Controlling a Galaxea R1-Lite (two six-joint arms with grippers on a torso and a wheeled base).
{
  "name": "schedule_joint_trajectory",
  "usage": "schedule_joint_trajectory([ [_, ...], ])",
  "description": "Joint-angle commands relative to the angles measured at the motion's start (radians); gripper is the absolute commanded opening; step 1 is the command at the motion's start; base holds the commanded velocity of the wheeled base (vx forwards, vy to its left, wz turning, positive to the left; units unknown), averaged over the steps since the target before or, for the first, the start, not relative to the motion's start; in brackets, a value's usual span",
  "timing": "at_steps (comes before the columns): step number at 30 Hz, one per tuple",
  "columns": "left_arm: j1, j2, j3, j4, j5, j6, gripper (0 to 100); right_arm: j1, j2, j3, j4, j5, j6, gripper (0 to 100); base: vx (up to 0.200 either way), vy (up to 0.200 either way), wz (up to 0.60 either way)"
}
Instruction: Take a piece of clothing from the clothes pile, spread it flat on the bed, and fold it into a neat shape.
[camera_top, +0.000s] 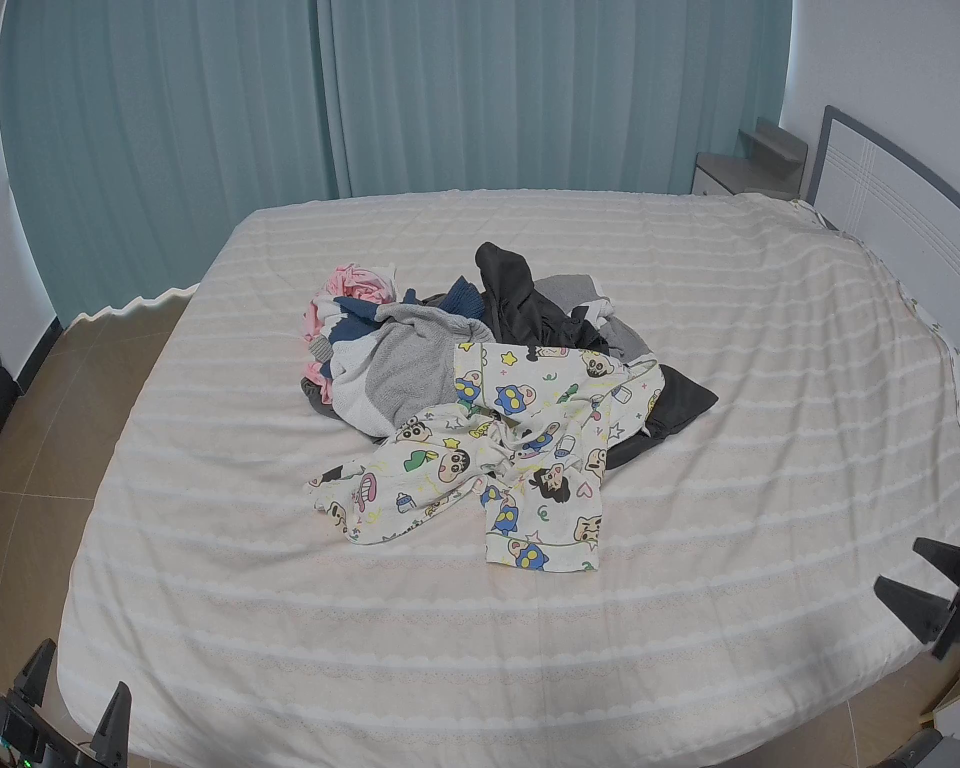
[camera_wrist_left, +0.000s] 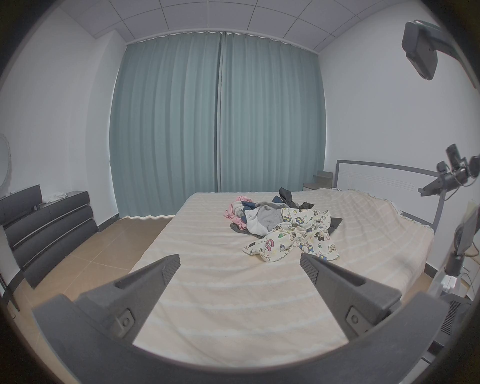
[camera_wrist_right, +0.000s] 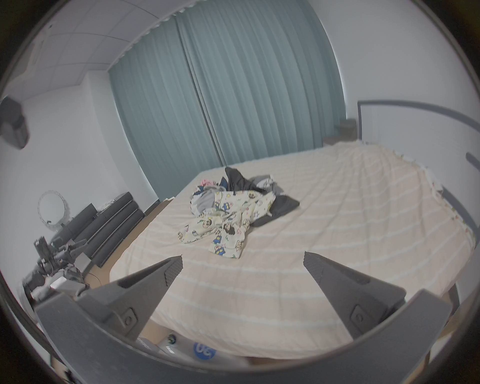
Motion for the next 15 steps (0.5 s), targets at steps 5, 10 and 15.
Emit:
schedule_joint_trajectory([
  [5, 0.000, -0.018, 0.015, 0.000, 0.001, 0.000, 100, 0.273, 1.081, -0.232, -0.423, -0.089, 0.377, 100, 0.000, 0.000, 0.00],
  [10, 0.000, -0.018, 0.015, 0.000, -0.001, 0.000, 100, 0.314, 1.333, -0.379, -0.556, -0.152, 0.467, 100, 0.000, 0.000, 0.00],
  [15, 0.000, -0.018, 0.015, 0.000, -0.001, 0.000, 100, 0.325, 1.503, -0.525, -0.604, -0.193, 0.524, 100, 0.000, 0.000, 0.00],
])
